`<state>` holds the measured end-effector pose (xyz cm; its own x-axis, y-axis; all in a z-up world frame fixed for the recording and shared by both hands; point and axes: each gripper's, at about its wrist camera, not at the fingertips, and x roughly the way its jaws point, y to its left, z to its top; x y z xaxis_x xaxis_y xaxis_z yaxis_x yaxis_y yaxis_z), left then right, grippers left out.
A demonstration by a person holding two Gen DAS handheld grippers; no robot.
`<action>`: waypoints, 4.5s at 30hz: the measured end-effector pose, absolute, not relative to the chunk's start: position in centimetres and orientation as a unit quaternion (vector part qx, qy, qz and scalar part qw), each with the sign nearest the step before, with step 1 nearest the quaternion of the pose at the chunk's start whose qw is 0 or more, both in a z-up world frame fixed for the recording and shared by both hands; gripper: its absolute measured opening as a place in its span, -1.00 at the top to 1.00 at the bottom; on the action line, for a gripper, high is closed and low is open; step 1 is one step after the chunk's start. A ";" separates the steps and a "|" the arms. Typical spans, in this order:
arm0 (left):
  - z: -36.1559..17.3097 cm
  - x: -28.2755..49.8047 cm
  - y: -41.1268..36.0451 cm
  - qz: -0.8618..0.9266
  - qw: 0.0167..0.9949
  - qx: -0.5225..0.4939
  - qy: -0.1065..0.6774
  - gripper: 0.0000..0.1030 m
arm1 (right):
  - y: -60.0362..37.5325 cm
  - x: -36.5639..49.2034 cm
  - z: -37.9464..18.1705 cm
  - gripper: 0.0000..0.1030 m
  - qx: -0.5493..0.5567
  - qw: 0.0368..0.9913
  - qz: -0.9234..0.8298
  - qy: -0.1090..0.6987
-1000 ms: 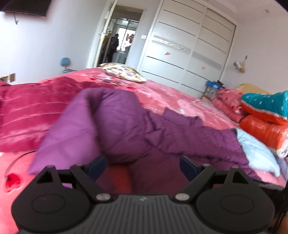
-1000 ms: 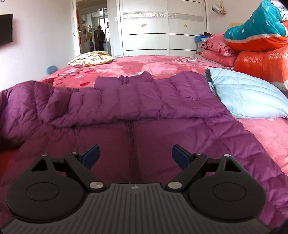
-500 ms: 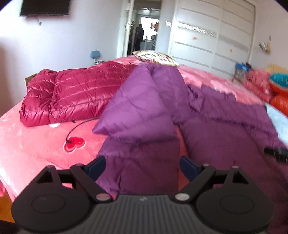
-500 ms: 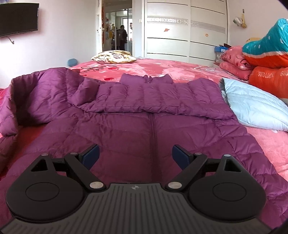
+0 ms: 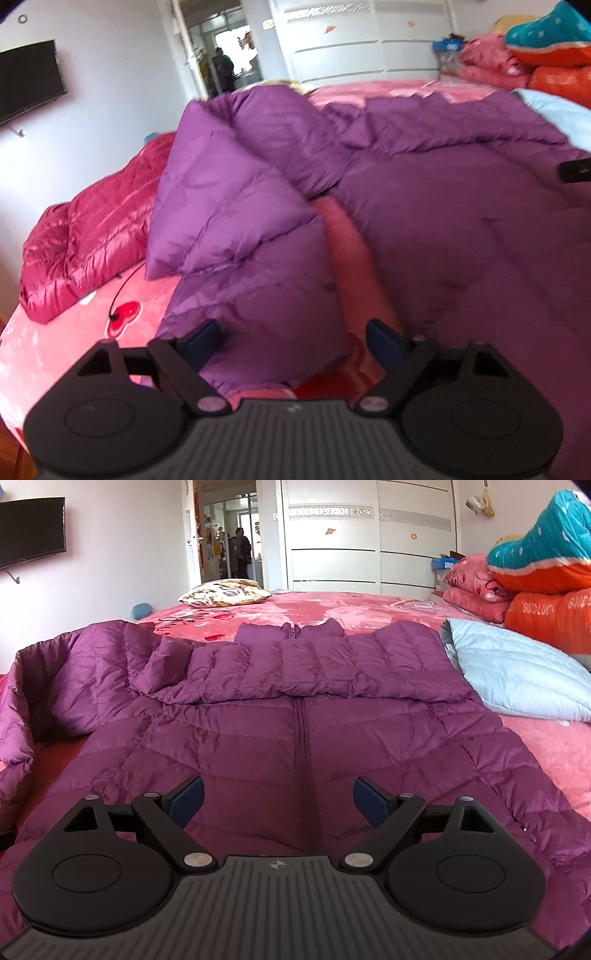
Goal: Fold large clothes
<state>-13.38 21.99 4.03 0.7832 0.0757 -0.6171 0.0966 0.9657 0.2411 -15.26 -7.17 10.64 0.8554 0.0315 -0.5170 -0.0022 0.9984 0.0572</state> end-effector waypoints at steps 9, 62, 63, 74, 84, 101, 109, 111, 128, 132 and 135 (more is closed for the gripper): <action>3.5 -12.1 22.3 -0.008 0.936 0.114 0.334 0.12 | -7.0 -14.3 10.3 -1.00 0.030 0.962 0.019 0.272; 30.8 5.5 3.3 -0.343 0.898 -0.103 0.257 0.73 | -22.0 -12.3 11.4 -1.00 0.329 0.921 -0.075 0.193; 30.4 6.0 2.2 -0.350 0.894 -0.099 0.262 0.73 | -22.5 -12.4 11.4 -1.00 0.332 0.920 -0.086 0.190; 21.6 12.0 -9.2 -0.410 0.843 -0.037 0.346 0.73 | -26.9 -13.7 10.2 -1.00 0.404 0.886 -0.162 0.157; 13.7 16.3 -13.6 -0.400 0.825 -0.053 0.395 0.72 | -28.0 -14.0 10.0 -1.00 0.417 0.878 -0.183 0.149; 15.2 15.6 -13.4 -0.426 0.825 -0.068 0.366 -0.24 | -27.7 -13.5 10.3 -1.00 0.400 0.883 -0.200 0.144; 15.9 14.0 -4.7 -0.343 0.880 -0.052 0.326 -0.27 | -27.8 -13.0 10.6 -1.00 0.376 0.895 -0.191 0.143; 14.8 14.0 -1.4 -0.288 0.902 -0.050 0.319 -0.25 | -27.8 -12.8 10.7 -1.00 0.374 0.898 -0.187 0.141; 4.7 16.0 4.1 -0.126 0.966 0.052 0.221 -0.17 | -27.7 -10.7 10.5 -1.00 0.322 0.916 -0.167 0.173; 3.3 16.0 4.9 -0.136 0.970 0.036 0.201 -0.25 | -27.5 -10.0 10.8 -1.00 0.294 0.926 -0.158 0.175; 2.8 16.1 5.1 -0.139 0.970 0.025 0.198 -0.26 | -26.8 -9.4 11.3 -1.00 0.263 0.938 -0.147 0.171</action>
